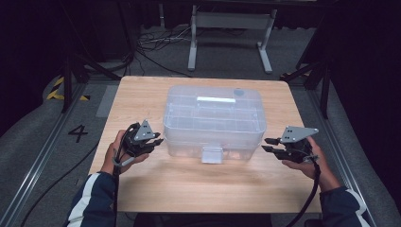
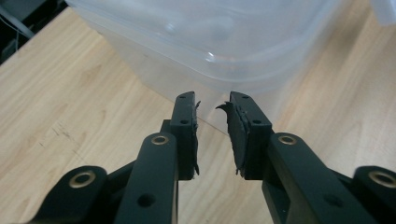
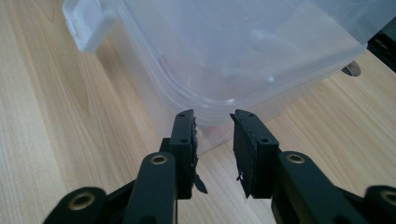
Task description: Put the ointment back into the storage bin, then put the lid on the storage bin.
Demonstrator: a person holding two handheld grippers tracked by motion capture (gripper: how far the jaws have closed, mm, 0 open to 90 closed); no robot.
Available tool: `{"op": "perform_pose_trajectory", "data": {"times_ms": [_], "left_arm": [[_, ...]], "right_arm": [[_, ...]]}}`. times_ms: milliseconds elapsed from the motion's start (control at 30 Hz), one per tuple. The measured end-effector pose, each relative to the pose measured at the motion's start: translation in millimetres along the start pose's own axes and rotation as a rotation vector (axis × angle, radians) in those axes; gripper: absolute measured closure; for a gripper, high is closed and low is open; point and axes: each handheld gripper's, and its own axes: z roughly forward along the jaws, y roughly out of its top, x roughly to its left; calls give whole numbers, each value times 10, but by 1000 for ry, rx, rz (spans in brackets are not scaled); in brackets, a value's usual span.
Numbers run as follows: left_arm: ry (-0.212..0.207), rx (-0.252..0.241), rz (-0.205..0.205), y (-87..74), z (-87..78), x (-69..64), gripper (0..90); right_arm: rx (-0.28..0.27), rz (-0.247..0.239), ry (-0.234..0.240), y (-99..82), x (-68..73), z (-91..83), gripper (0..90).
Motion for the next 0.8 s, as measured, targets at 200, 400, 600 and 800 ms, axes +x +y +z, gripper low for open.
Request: {"op": "perform_pose_trajectory", "data": {"times_ms": [200, 400, 600, 800], "left_arm": [[-20, 37, 25, -90, -30, -145, 590], [-20, 88, 31, -214, -38, -223, 486], [6, 124, 6, -370, -50, -275, 411], [28, 120, -13, -463, -93, -300, 316]], "right_arm": [[13, 0, -20, -53, 3, -29, 615], [24, 3, -49, -139, -10, -57, 568], [46, 10, -73, -265, -3, -100, 519], [88, 7, -95, -439, 14, -121, 461]]}}
